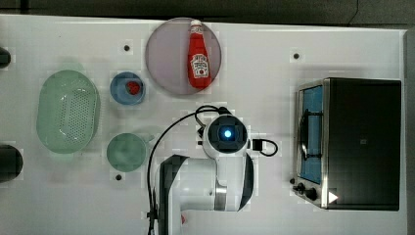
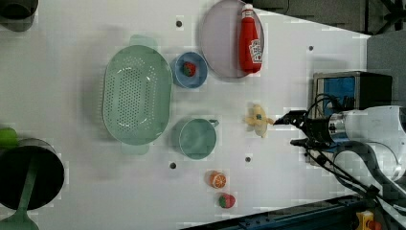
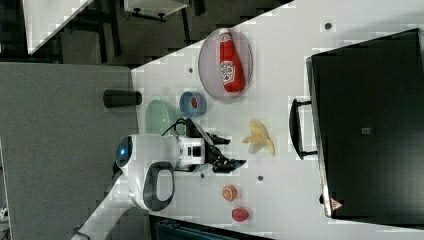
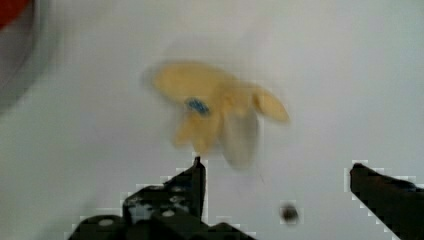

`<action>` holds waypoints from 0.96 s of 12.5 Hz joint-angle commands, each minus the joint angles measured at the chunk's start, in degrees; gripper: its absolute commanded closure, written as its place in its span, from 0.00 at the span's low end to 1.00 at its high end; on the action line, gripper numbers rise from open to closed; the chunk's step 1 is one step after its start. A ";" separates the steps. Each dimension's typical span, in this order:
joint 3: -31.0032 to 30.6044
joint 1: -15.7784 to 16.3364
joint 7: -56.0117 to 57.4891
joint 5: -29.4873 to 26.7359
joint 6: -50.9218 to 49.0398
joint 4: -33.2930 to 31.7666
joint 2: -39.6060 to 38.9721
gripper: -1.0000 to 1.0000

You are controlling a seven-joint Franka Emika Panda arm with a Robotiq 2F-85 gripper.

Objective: Pick Banana and place it in mug.

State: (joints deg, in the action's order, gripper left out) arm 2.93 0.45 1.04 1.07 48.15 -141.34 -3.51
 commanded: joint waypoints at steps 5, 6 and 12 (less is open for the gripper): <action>0.44 -0.44 2.32 -0.24 16.81 -0.89 -11.00 0.00; 0.44 -0.43 2.32 -0.24 19.07 -0.91 -12.53 0.00; -0.02 -0.43 2.31 -0.24 26.51 -0.93 -18.49 0.15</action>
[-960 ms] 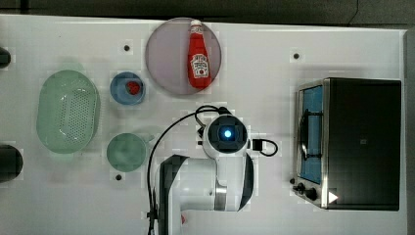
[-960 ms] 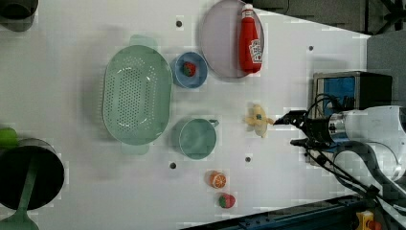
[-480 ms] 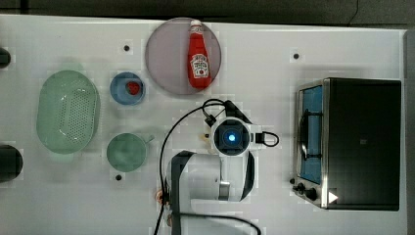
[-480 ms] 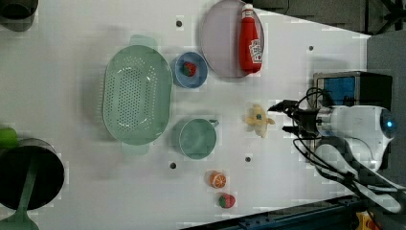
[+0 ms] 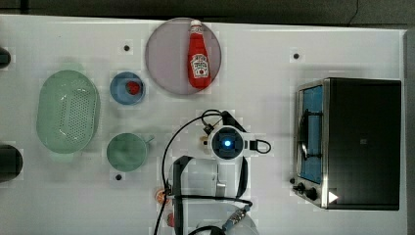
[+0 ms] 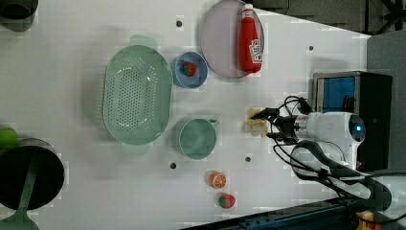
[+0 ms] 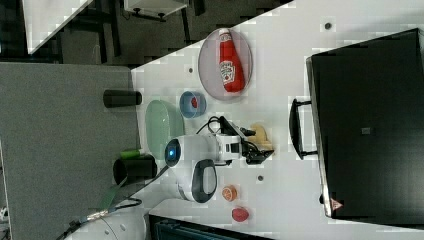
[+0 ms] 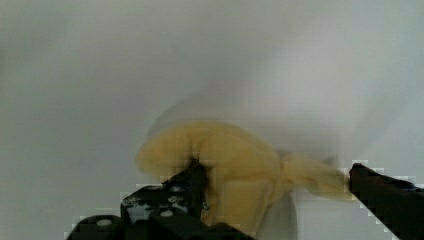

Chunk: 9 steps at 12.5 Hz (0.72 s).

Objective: Pick Banana and place it in mug.

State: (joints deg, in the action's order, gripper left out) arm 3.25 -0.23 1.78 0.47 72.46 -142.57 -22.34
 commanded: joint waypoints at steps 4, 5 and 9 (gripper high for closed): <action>-0.60 0.23 1.55 0.35 2.23 0.41 0.93 0.63; -0.59 0.22 1.55 0.35 2.18 0.43 1.35 0.66; -0.38 0.05 0.12 -0.06 -1.35 0.71 6.37 0.66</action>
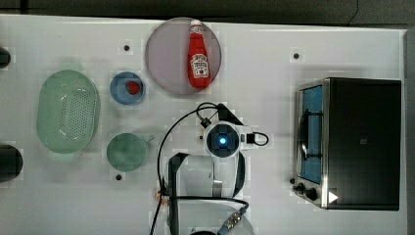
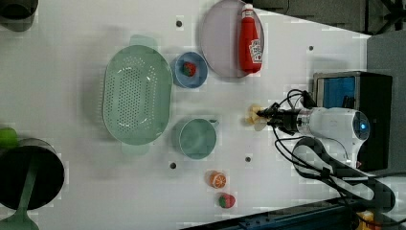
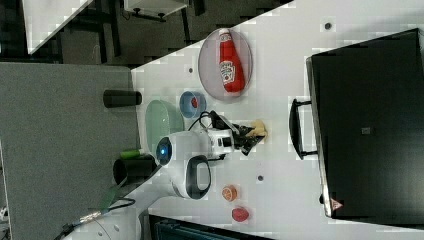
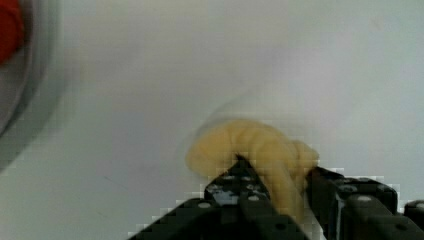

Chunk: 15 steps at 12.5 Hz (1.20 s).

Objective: Pick Banana and place it in mug.

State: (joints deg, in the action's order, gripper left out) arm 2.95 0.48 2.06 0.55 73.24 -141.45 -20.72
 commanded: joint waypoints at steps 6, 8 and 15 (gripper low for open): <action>-0.24 -0.96 -0.21 -0.14 -29.30 5.15 24.53 0.66; -0.10 -1.02 -0.22 -0.13 -40.67 9.65 29.91 0.66; -7.28 1.04 -7.02 -0.24 -57.13 19.62 36.10 0.66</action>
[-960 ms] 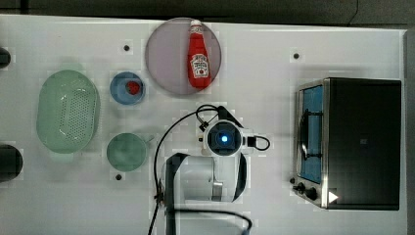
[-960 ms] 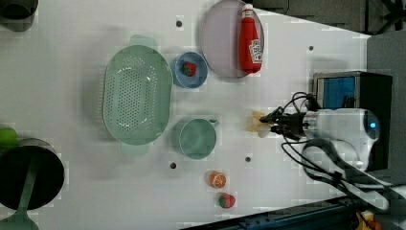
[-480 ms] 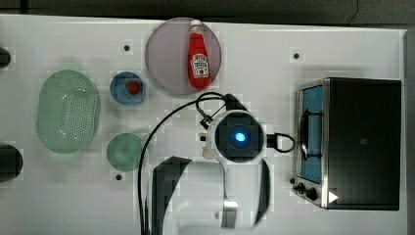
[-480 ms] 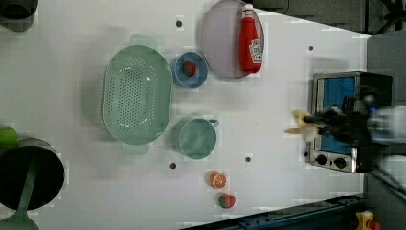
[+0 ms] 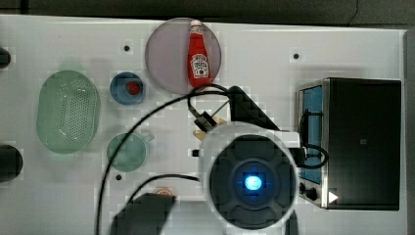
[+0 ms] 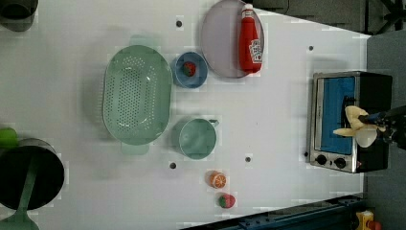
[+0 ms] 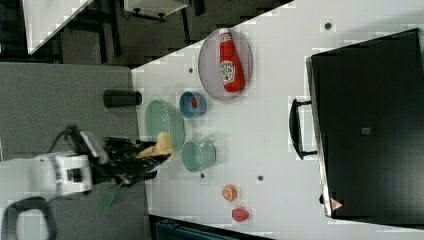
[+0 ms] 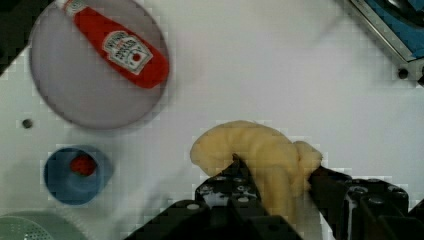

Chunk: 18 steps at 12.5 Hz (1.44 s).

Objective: Pick Banana and place it in mug.

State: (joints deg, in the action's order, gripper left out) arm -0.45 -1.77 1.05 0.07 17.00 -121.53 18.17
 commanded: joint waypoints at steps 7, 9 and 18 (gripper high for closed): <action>-19.33 4.84 -23.89 -6.58 -0.58 -0.92 -5.25 0.66; -22.25 4.87 -29.46 -7.62 2.29 -2.35 -7.05 0.66; -25.59 4.83 -38.67 -6.04 29.73 -12.30 -22.73 0.66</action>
State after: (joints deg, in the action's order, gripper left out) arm -26.89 4.25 -32.90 -6.38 46.41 -131.94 -4.11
